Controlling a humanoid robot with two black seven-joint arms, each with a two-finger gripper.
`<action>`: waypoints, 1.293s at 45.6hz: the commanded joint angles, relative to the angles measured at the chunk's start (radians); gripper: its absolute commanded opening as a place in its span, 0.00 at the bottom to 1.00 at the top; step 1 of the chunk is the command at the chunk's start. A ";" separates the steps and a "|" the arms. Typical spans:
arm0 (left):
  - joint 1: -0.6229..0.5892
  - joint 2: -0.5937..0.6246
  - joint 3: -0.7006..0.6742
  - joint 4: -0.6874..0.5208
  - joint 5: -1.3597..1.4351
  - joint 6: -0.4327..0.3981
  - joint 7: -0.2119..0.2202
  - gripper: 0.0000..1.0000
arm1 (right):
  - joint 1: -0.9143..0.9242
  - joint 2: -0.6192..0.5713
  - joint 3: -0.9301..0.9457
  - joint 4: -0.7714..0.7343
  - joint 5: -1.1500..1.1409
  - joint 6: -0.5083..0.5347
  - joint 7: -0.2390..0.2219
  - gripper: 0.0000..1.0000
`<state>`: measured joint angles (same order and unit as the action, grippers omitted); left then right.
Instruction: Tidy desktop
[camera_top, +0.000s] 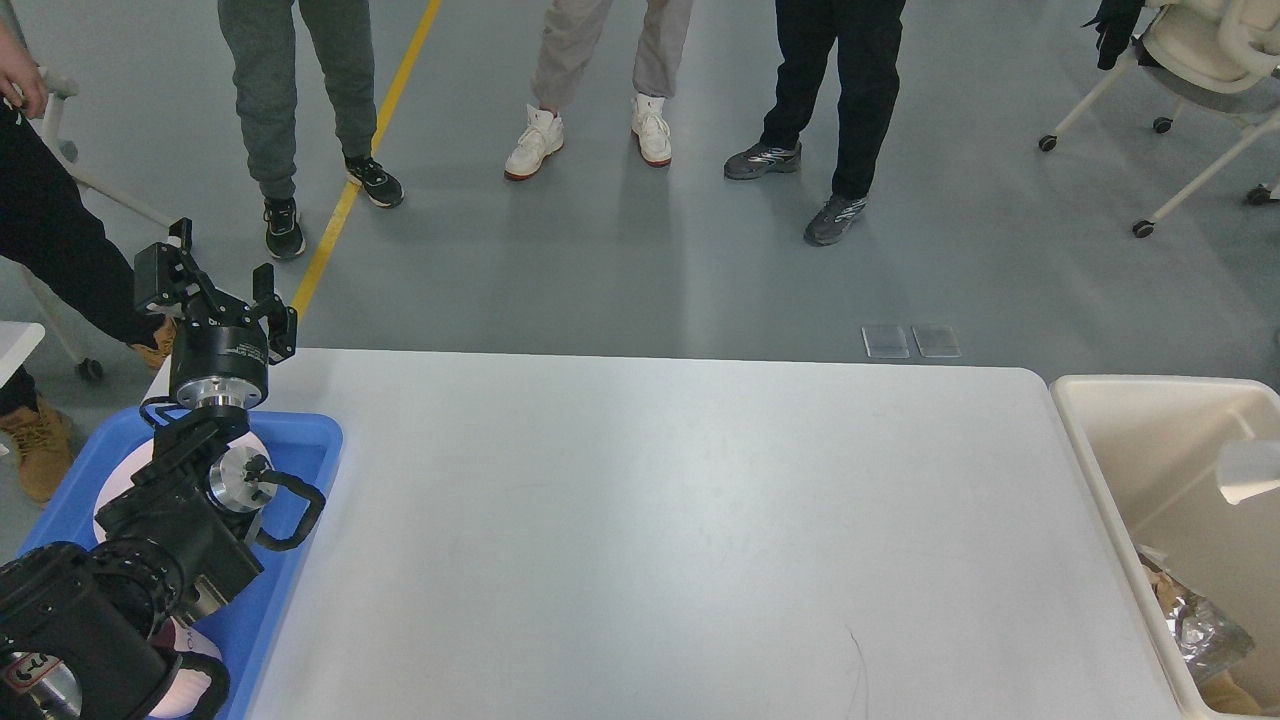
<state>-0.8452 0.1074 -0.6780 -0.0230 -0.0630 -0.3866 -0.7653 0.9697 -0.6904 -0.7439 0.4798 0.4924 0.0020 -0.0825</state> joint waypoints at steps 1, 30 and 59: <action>0.000 0.000 0.000 0.000 0.000 0.000 0.000 0.96 | -0.036 0.025 0.000 -0.043 0.000 0.000 0.000 0.95; 0.000 0.000 0.000 0.000 0.000 0.000 0.000 0.96 | 0.000 0.055 0.863 -0.044 0.000 0.013 0.070 1.00; 0.000 0.000 0.000 0.000 0.000 0.000 0.000 0.96 | -0.023 0.334 1.222 -0.033 -0.017 0.039 0.515 1.00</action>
<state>-0.8452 0.1074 -0.6780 -0.0230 -0.0628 -0.3866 -0.7658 0.9652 -0.3913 0.4217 0.4466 0.4757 0.0282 0.4313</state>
